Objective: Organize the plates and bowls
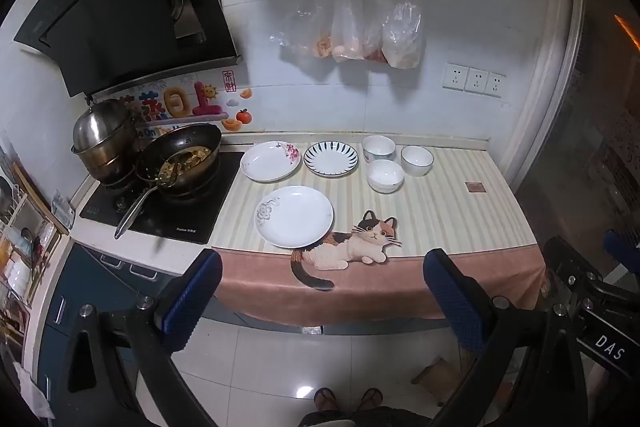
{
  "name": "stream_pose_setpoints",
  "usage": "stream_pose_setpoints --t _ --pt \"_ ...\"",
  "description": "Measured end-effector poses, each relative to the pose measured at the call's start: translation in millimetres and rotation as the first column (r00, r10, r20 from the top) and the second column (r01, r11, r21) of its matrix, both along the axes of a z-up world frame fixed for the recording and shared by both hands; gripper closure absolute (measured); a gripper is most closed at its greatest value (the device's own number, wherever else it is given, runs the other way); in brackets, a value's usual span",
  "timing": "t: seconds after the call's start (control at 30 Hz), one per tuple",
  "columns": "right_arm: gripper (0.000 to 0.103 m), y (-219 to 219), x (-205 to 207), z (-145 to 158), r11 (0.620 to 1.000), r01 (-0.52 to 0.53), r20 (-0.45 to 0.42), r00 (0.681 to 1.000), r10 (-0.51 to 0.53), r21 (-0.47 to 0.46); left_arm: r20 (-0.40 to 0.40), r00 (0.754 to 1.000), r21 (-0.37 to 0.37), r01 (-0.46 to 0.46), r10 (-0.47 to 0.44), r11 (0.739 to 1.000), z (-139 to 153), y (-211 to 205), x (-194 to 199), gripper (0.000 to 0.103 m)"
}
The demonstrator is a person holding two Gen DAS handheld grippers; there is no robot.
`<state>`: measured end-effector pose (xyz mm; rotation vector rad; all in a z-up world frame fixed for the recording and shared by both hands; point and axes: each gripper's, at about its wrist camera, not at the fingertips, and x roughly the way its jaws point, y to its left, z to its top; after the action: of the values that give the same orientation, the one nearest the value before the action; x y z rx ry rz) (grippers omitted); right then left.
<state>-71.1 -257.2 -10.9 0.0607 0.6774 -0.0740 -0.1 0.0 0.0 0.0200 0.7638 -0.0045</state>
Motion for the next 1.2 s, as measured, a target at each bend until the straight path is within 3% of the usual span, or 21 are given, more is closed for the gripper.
stream_pose_setpoints --t 1.2 --pt "0.000 6 3 8 1.000 -0.007 0.003 1.000 0.007 -0.004 0.000 1.000 -0.013 -0.008 0.008 1.000 3 7 -6 0.000"
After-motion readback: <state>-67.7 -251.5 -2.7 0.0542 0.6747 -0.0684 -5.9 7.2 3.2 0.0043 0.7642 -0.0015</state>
